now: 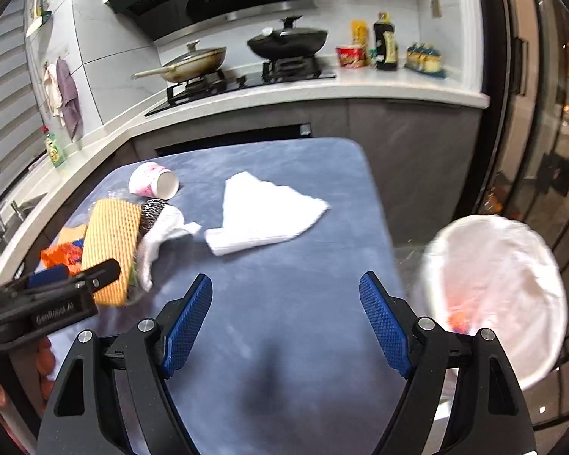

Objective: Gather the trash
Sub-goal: 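Grasp the orange foam net with the left tool while the right tool grasps the white tissue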

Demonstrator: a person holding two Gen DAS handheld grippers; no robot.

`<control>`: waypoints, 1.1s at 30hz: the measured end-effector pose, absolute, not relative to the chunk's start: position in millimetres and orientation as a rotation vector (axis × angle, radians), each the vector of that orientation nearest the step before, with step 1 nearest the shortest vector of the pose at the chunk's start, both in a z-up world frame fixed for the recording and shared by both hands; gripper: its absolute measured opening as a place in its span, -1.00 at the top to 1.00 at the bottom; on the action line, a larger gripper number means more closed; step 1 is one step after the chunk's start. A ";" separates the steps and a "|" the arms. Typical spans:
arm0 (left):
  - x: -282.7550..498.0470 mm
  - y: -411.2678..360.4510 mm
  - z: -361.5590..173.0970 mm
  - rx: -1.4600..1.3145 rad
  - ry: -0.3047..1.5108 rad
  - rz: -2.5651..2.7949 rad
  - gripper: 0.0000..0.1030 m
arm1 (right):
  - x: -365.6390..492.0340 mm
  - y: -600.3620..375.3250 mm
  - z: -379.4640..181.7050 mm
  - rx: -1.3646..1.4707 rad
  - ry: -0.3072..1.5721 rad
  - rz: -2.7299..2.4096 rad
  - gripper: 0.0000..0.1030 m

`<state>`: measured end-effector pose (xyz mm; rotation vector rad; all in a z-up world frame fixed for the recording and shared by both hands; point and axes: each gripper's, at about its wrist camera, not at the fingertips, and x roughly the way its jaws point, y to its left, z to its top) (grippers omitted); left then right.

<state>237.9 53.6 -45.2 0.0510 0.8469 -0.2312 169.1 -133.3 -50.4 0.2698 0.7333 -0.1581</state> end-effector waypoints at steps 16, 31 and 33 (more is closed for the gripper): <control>266.2 58.8 -61.2 0.002 0.866 -0.283 0.20 | 271.7 -132.3 -100.0 0.364 0.840 -0.172 -0.47; 243.7 71.6 -42.8 -0.052 0.845 -0.360 0.75 | 268.6 -126.2 -102.6 0.305 0.868 -0.125 0.90; 236.9 71.5 -37.3 -0.051 0.834 -0.368 0.75 | 254.8 -132.1 -87.7 0.319 0.834 -0.120 0.90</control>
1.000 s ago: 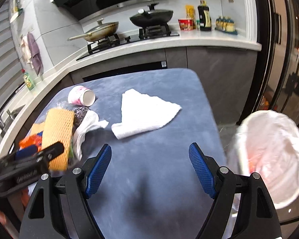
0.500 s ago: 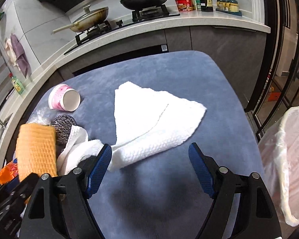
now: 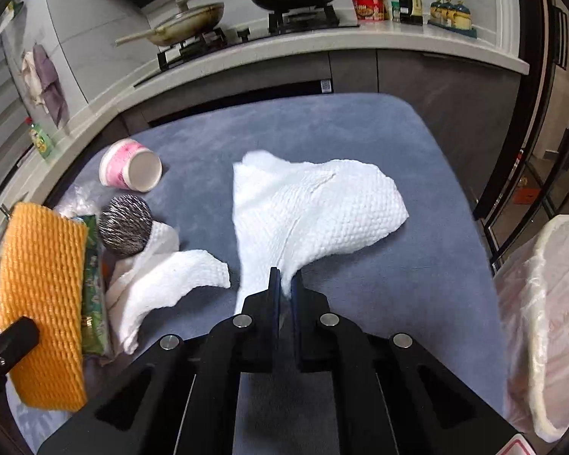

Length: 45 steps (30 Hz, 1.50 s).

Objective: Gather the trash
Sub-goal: 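Grasp the orange foam net with the left tool while the right tool grasps the white tissue, then carry the foam net and tissue over the bin and release both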

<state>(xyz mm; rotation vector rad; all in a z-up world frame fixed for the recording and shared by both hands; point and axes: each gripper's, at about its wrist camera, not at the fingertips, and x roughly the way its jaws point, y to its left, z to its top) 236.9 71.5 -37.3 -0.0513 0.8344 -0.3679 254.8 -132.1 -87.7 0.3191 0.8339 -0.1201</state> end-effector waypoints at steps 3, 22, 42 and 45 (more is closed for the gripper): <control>223.6 69.9 -27.5 -0.047 0.816 -0.385 0.75 | 233.4 -140.2 -63.4 0.313 0.784 -0.124 0.90; 127.5 -63.0 -0.6 0.115 0.776 -0.680 0.75 | 86.0 -256.8 13.6 0.320 0.588 -0.341 0.90; 99.7 -199.3 -39.2 0.194 0.839 -0.876 0.75 | 40.5 -345.6 -47.4 0.432 0.670 -0.468 0.90; 101.5 -213.1 -45.4 0.201 0.855 -0.897 0.75 | 43.0 -350.1 -54.0 0.437 0.685 -0.470 0.89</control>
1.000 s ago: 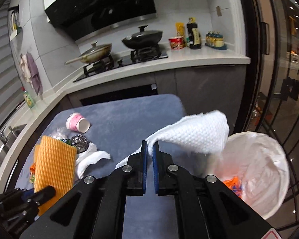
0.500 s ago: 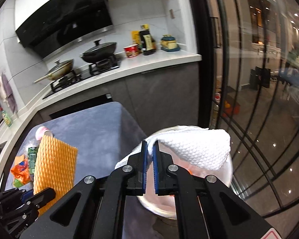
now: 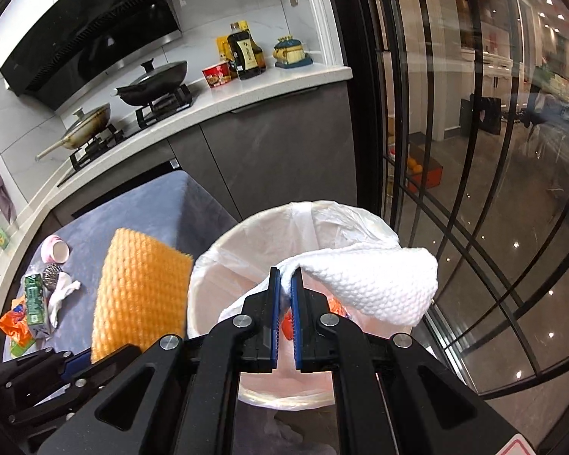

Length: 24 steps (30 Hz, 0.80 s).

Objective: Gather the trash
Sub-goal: 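Carry the foam net and tissue over the bin and release both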

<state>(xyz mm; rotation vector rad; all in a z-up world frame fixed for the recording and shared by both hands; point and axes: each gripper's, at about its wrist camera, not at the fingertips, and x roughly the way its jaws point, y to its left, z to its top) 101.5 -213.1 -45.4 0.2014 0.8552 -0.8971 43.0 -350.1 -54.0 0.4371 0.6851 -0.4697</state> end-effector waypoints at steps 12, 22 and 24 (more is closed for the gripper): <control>107.6 -238.5 -67.7 0.225 0.903 -0.893 0.74 | 48.6 -362.4 -67.0 0.457 0.705 -0.490 0.81; 110.9 -248.1 -69.3 0.237 0.896 -0.876 0.51 | 46.1 -369.1 -66.3 0.456 0.687 -0.513 0.08; 111.0 -246.8 -67.5 0.237 0.885 -0.863 0.33 | 45.6 -369.8 -64.4 0.456 0.683 -0.514 0.00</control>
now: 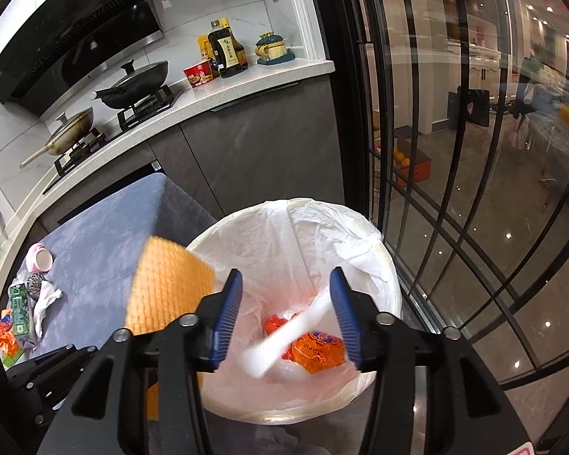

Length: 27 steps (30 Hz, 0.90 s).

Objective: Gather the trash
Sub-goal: 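Carry the foam net and tissue over the bin and release both, then grasp the orange snack bag with the left tool while the right tool grasps the green milk carton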

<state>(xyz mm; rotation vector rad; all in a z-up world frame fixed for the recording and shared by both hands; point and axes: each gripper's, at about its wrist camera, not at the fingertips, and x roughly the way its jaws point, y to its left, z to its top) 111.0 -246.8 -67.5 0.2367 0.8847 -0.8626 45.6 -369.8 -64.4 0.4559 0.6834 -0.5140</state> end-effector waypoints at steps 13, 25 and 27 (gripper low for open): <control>113.7 -222.9 -48.7 0.208 0.821 -0.792 -0.11 | 39.0 -350.7 -34.1 0.424 0.608 -0.498 -0.26; 126.4 -164.5 -24.7 0.142 0.769 -0.682 -0.27 | 44.8 -309.5 -7.1 0.378 0.562 -0.427 -0.37; 132.6 -148.4 -22.3 0.124 0.769 -0.653 -0.28 | 48.6 -299.4 -5.4 0.370 0.564 -0.410 -0.37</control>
